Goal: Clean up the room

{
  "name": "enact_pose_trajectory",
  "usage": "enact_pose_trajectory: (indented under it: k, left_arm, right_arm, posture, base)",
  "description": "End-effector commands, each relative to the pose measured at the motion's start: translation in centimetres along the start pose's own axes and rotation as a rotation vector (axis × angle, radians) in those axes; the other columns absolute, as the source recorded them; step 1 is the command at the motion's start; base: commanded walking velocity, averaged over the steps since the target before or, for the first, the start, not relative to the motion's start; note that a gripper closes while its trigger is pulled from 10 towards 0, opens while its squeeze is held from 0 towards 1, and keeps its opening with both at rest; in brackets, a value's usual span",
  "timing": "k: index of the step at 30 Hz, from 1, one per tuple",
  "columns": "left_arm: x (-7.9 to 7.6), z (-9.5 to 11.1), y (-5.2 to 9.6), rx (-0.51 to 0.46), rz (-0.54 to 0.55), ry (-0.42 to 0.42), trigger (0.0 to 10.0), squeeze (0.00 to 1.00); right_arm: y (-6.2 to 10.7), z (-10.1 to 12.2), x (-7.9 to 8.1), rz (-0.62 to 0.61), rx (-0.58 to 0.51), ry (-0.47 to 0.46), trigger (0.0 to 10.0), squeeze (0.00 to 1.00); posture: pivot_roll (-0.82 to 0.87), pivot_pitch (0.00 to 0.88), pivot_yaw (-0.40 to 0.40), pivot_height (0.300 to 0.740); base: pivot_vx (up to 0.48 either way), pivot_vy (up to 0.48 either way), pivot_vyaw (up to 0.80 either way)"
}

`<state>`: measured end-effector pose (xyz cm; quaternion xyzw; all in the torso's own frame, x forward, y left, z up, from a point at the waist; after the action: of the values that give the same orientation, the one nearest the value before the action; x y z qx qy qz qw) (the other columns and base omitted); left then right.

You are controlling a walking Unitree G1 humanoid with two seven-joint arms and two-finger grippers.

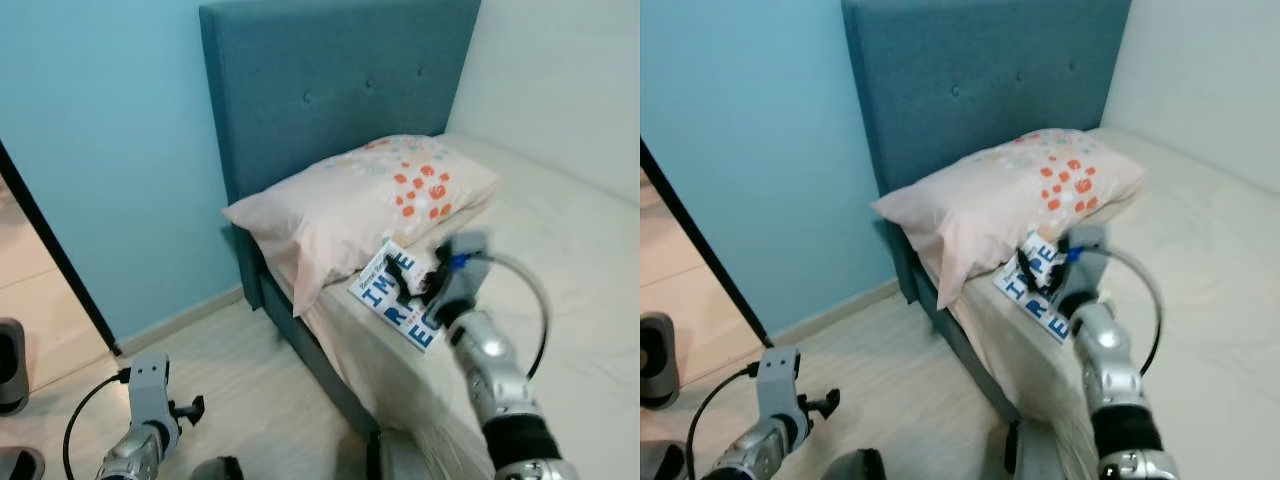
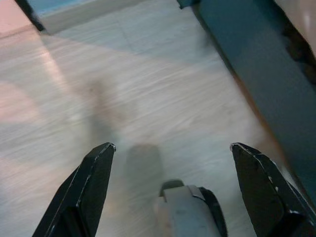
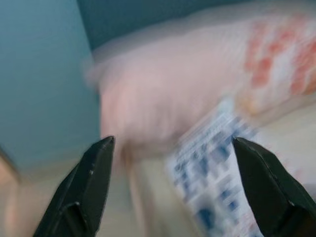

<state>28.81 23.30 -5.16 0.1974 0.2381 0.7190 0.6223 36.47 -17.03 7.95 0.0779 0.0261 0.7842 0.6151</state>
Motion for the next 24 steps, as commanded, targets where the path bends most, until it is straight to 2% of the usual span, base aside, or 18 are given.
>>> enact_pose_trajectory:
  k: [1,2,3,5,6,7,8,9,10,11,15,16,18,21,24]
  left_arm:
    - [0.2,-1.1,0.2,0.040,0.020,-0.001,10.0,0.00]
    - [0.2,-1.1,0.2,0.040,0.020,-0.001,10.0,0.00]
    - [0.3,-1.8,0.4,0.064,0.035,0.001,10.0,0.00]
    - [0.5,-3.5,0.8,0.120,0.052,-0.001,10.0,0.00]
    - [0.5,-3.5,0.8,0.120,0.052,-0.001,10.0,0.00]
    - [0.6,-5.6,1.5,0.191,0.062,-0.022,10.0,0.00]
    - [0.6,-5.6,1.5,0.191,0.062,-0.022,10.0,0.00]
    - [0.7,-6.4,1.8,0.217,0.065,-0.031,10.0,0.00]
    - [0.9,-8.1,2.5,0.269,0.071,-0.051,10.0,0.00]
    - [0.9,-8.1,2.5,0.269,0.071,-0.051,10.0,0.00]
    - [1.1,-9.3,3.0,0.314,0.070,-0.065,10.0,0.00]
    - [1.1,-9.9,3.3,0.330,0.066,-0.069,10.0,0.00]
    - [1.1,-9.9,3.3,0.330,0.066,-0.069,10.0,0.00]
    - [1.3,-11.0,3.9,0.363,0.061,-0.094,10.0,0.00]
    - [1.4,-11.2,4.1,0.369,0.063,-0.099,10.0,0.00]
  right_arm:
    - [0.5,-3.5,0.6,0.013,0.127,0.004,10.0,0.00]
    - [0.5,-3.5,0.6,0.013,0.127,0.004,10.0,0.00]
    - [1.4,-6.7,0.5,-0.007,0.237,-0.008,10.0,0.00]
    - [3.7,-11.4,0.2,-0.057,0.403,-0.051,10.0,0.00]
    - [3.7,-11.4,0.2,-0.057,0.403,-0.051,10.0,0.00]
    - [6.3,-14.8,-0.1,-0.106,0.526,-0.088,10.0,0.00]
    - [6.3,-14.8,-0.1,-0.106,0.526,-0.088,10.0,0.00]
    - [7.1,-15.8,-0.2,-0.123,0.560,-0.104,10.0,0.00]
    - [9.0,-17.6,-0.5,-0.167,0.619,-0.158,10.0,0.00]
    - [9.0,-17.6,-0.5,-0.167,0.619,-0.158,10.0,0.00]
    - [10.9,-19.1,-0.8,-0.212,0.669,-0.205,10.0,0.00]
    - [11.8,-19.9,-0.9,-0.234,0.692,-0.235,10.0,0.00]
    - [11.8,-19.9,-0.9,-0.234,0.692,-0.235,10.0,0.00]
    - [14.6,-21.9,-0.9,-0.282,0.768,-0.285,10.0,0.00]
    - [15.4,-22.5,-0.8,-0.291,0.795,-0.287,10.0,0.00]
  posture:
    - [-0.03,0.018,-0.032,0.613]
    - [-0.03,0.018,-0.032,0.613]
    - [-0.02,0.012,-0.033,0.618]
    - [-0.02,0.006,-0.031,0.628]
    - [-0.02,0.006,-0.031,0.628]
    - [-0.02,0.005,-0.032,0.638]
    - [-0.02,0.005,-0.032,0.638]
    - [-0.02,0.005,-0.032,0.642]
    - [-0.03,0.000,-0.029,0.652]
    - [-0.03,0.000,-0.029,0.652]
    - [-0.03,0.000,-0.031,0.667]
    - [-0.03,0.000,-0.035,0.672]
    - [-0.03,0.000,-0.035,0.672]
    - [-0.02,0.000,-0.042,0.686]
    - [-0.02,0.000,-0.041,0.696]
  base:
    - [0.000,0.000,0.00]
    - [0.000,0.000,0.00]
    - [0.000,0.000,0.00]
    - [0.000,0.000,0.00]
    - [0.000,0.000,0.00]
    - [0.000,0.000,0.00]
    - [0.000,0.000,0.00]
    - [0.000,0.000,0.00]
    - [0.000,0.000,0.00]
    - [0.000,0.000,0.00]
    - [-0.061,0.000,0.00]
    - [-0.480,0.000,0.00]
    - [-0.480,0.000,0.00]
    - [-0.480,0.000,0.00]
    - [-0.320,0.000,0.00]
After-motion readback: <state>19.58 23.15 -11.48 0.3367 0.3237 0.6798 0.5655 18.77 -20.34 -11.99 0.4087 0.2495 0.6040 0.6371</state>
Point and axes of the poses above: a point about 5 cm out from each wrist's last joint towards the gripper, its own y axis pointing back from the gripper into the wrist, its own z axis along the axis of the wrist's last joint, x = y × z, the point moved 4 cm from there along -y, pointing out of the wrist towards the gripper, and after that the axes turned 4 degrees about -y, right-handed, at the moved point
